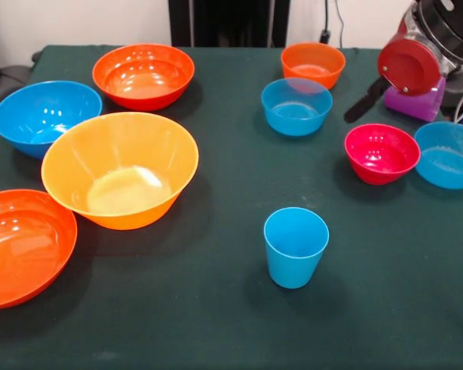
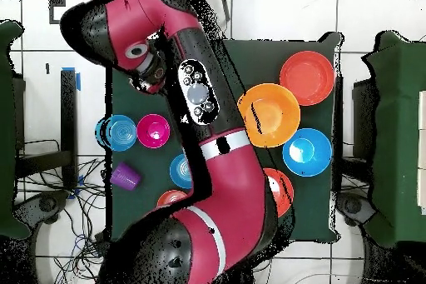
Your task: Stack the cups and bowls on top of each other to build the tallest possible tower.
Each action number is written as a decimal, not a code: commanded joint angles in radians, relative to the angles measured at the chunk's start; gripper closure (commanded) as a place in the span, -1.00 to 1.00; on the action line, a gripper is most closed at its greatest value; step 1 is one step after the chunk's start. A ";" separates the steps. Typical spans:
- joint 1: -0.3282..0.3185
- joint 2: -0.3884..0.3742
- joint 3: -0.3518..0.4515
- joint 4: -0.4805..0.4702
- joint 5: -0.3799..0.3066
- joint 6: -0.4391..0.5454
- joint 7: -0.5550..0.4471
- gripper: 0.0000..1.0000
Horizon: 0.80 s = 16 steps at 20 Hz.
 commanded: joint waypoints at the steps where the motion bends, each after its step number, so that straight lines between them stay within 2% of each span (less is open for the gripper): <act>1: -0.020 -0.015 -0.148 0.299 0.071 -0.212 0.246 -1.00; 5: -0.032 -0.059 -0.172 0.443 0.121 -0.301 0.307 -1.00; 8: -0.026 -0.072 -0.188 0.518 0.145 -0.364 0.342 -1.00; 13: -0.003 -0.039 -0.222 0.570 0.151 -0.472 0.384 -1.00; 16: 0.010 0.004 -0.242 0.554 0.142 -0.516 0.373 -1.00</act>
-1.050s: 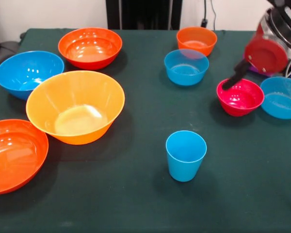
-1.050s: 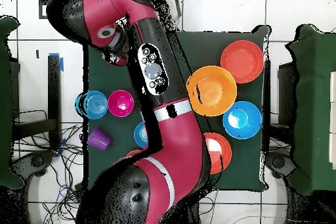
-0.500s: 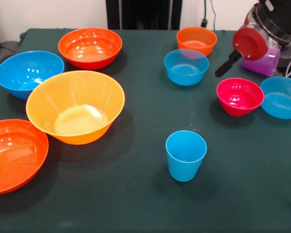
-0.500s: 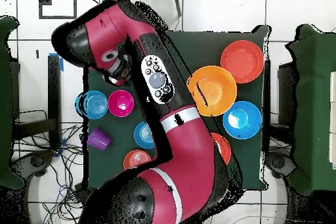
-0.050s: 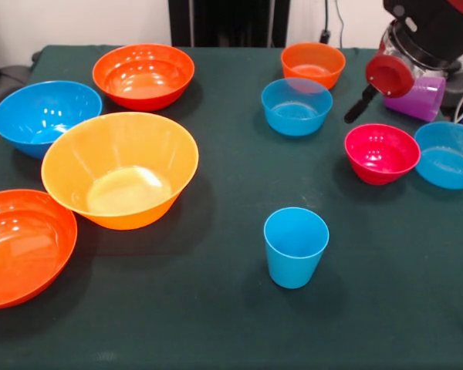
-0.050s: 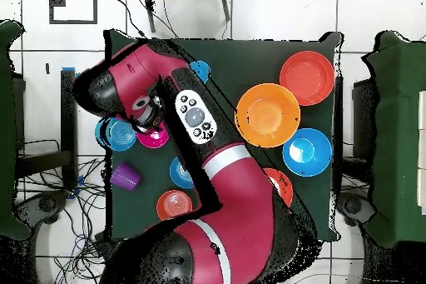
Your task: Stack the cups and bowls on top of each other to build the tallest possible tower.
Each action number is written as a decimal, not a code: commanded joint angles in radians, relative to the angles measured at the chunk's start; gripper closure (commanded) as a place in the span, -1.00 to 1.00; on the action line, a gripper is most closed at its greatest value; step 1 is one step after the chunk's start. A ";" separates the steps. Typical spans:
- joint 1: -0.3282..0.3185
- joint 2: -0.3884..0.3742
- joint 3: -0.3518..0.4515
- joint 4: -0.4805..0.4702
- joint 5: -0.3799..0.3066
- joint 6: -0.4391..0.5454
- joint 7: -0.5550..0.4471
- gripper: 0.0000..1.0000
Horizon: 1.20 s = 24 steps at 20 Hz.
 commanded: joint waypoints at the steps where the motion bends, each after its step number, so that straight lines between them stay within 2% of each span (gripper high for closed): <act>1: 0.025 0.075 -0.120 0.122 -0.011 -0.149 0.174 -1.00; 3: 0.039 0.125 -0.129 0.093 -0.021 -0.181 0.170 -1.00; 8: 0.055 0.183 -0.154 0.070 -0.019 -0.262 0.180 -1.00; 17: 0.052 0.175 -0.175 0.092 0.027 -0.314 0.157 -1.00; 24: 0.034 0.142 -0.186 0.103 0.088 -0.306 0.139 -1.00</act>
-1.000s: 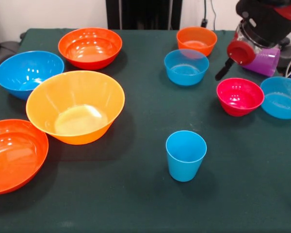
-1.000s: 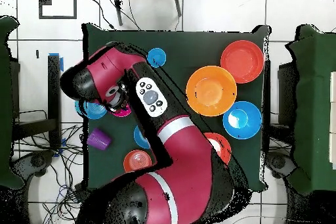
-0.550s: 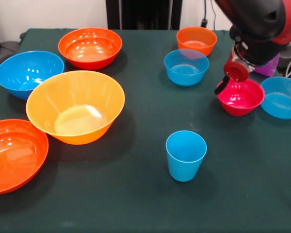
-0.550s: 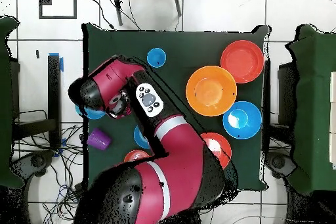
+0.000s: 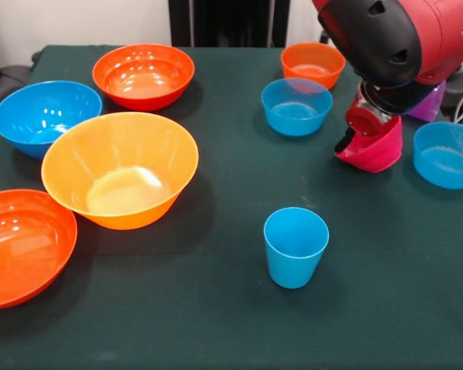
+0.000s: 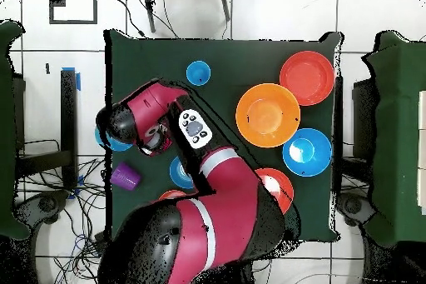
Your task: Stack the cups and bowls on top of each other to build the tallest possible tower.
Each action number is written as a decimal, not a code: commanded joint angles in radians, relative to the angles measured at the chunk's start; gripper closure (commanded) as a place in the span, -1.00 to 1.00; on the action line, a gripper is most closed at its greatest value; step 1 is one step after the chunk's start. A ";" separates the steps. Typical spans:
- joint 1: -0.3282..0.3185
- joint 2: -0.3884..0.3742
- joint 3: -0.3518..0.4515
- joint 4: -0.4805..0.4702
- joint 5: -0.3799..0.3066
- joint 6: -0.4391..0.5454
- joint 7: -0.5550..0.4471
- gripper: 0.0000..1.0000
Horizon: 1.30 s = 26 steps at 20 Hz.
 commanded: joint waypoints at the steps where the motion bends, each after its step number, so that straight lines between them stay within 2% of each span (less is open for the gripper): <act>1: -0.014 -0.008 -0.063 0.046 0.044 -0.074 0.122 -1.00; 8: -0.014 -0.043 -0.073 0.004 0.091 0.001 0.080 -1.00; 12: 0.012 -0.050 -0.076 -0.048 0.125 0.066 0.078 -1.00; 15: 0.019 -0.082 -0.085 -0.050 0.144 0.094 0.077 -1.00; 18: 0.012 -0.114 -0.092 -0.037 0.160 0.092 0.077 -1.00; 21: -0.014 -0.162 -0.097 0.019 0.181 0.064 0.075 -1.00; 26: -0.035 -0.177 -0.099 0.012 0.209 0.050 0.051 -1.00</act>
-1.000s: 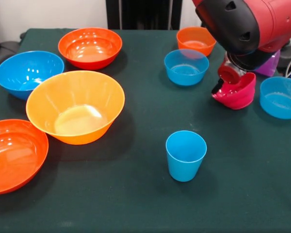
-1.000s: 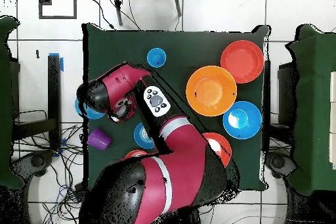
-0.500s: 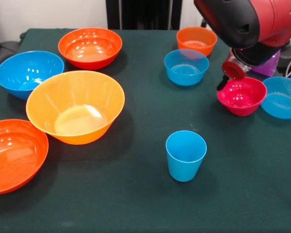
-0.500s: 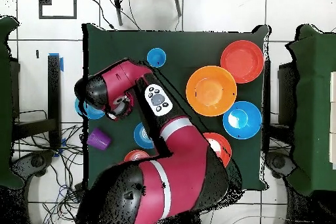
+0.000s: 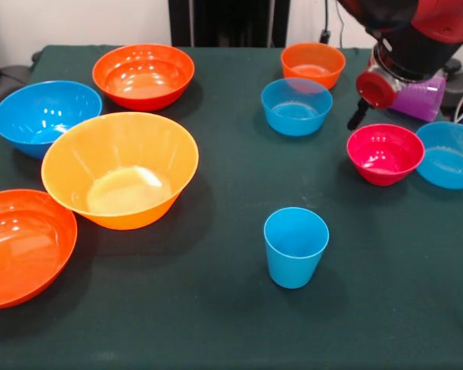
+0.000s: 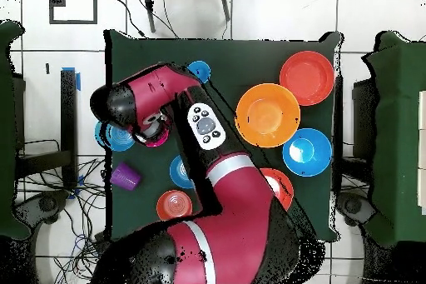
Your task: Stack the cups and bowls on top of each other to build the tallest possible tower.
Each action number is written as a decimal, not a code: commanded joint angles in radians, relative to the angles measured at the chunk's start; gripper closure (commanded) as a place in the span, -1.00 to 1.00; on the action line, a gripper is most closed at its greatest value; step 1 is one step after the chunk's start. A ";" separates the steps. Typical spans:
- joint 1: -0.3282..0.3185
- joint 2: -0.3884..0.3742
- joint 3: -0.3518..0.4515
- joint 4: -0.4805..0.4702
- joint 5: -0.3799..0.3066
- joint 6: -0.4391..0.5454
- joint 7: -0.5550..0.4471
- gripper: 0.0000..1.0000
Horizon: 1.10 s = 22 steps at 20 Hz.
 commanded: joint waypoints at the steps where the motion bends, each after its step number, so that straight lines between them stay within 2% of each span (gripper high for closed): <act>1: -0.020 -0.027 -0.057 -0.010 0.025 0.035 0.046 -1.00; 8: -0.011 0.069 -0.047 -0.144 0.015 0.023 0.005 -1.00; 9: 0.002 0.109 -0.042 -0.204 0.008 0.038 -0.006 -1.00; 17: 0.060 0.292 -0.017 -0.457 -0.023 0.054 -0.052 -1.00; 19: 0.065 0.324 -0.016 -0.491 -0.023 0.052 -0.060 -1.00; 22: 0.070 0.333 -0.023 -0.496 -0.017 0.036 -0.053 -1.00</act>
